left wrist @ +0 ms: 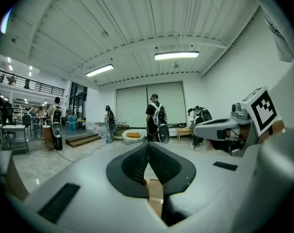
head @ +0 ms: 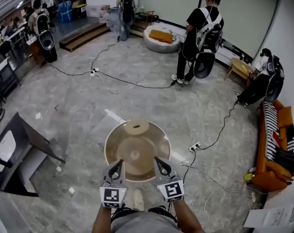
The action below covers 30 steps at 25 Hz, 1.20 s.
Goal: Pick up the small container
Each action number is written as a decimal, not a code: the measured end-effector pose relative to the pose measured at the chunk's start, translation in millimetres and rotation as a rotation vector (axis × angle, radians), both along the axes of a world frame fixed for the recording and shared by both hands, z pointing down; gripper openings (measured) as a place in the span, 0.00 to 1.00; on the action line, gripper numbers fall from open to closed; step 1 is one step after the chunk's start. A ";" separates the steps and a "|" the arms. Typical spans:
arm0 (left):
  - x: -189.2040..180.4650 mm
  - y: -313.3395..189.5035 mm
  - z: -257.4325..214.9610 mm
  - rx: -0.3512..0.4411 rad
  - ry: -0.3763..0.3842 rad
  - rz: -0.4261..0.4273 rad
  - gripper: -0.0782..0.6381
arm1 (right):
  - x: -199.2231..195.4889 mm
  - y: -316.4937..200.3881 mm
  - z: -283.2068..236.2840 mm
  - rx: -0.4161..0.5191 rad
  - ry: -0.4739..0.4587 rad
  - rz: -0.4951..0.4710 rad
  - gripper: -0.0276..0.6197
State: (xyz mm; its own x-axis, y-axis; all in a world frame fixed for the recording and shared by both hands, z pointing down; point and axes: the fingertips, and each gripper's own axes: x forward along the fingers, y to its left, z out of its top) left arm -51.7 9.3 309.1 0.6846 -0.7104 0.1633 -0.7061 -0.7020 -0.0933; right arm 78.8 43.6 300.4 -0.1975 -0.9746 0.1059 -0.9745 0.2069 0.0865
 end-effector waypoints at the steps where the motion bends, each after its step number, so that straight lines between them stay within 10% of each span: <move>1: -1.3 -6.5 3.2 -0.006 -0.002 -0.001 0.13 | -1.8 -6.2 3.0 -0.003 -0.002 -0.002 0.04; 30: 18.2 -136.6 222.2 -0.316 0.026 -0.167 0.13 | -8.3 -155.8 224.0 -0.206 -0.068 -0.151 0.04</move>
State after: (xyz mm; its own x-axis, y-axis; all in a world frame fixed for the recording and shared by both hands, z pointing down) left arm -33.5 -127.3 531.3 0.5700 -0.7301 0.3769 -0.8129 -0.5678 0.1295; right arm 70.4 -112.2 524.4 -0.3526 -0.8926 0.2809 -0.9333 0.3571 -0.0369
